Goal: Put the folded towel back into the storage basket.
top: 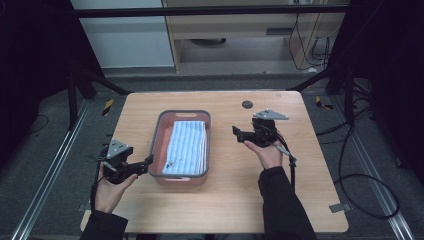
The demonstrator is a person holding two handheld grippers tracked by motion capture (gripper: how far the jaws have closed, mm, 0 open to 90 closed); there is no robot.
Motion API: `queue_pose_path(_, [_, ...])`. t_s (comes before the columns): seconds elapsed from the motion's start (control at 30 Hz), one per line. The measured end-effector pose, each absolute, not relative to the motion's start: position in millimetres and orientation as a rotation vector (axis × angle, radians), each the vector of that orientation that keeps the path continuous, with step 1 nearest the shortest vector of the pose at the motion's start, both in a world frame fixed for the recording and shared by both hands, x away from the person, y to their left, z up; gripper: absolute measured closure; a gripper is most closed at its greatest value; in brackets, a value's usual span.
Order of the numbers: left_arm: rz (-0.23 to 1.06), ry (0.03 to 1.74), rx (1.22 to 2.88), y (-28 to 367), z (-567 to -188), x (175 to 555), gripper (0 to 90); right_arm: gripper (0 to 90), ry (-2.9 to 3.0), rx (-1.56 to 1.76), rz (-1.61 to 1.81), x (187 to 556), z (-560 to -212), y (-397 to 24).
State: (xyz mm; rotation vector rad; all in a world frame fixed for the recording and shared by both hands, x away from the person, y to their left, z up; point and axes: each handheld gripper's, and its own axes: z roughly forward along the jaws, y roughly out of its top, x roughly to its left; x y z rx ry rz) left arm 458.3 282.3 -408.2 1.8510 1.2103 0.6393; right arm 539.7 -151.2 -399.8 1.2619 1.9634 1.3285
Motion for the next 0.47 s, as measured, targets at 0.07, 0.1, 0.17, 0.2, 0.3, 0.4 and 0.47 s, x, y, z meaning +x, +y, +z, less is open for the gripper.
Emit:
queue_pose_path(0.07, [0.647,1.222,1.845,289,-409,458,18.8,16.6,1.964,1.265,1.327,531,-405,-163])
queue_pose_path(0.1, [0.648,1.228,1.834,292,-410,458,18.9,16.7,1.959,1.270,1.327,527,-408,-169])
queue_pose_path(0.17, [0.652,1.255,1.823,299,-411,458,19.1,16.5,1.964,1.279,1.307,519,-414,-181])
queue_pose_path(0.2, [0.657,1.261,1.819,303,-412,458,19.2,16.9,1.960,1.281,1.296,515,-418,-186])
queue_pose_path(0.3, [0.679,1.286,1.815,312,-415,459,19.5,17.1,1.969,1.303,1.294,503,-428,-202])
queue_pose_path(0.4, [0.695,1.310,1.825,320,-422,460,20.2,16.5,1.976,1.312,1.259,494,-439,-215])
queue_pose_path(0.47, [0.706,1.335,1.822,326,-427,461,21.0,16.0,1.977,1.328,1.244,490,-444,-223])
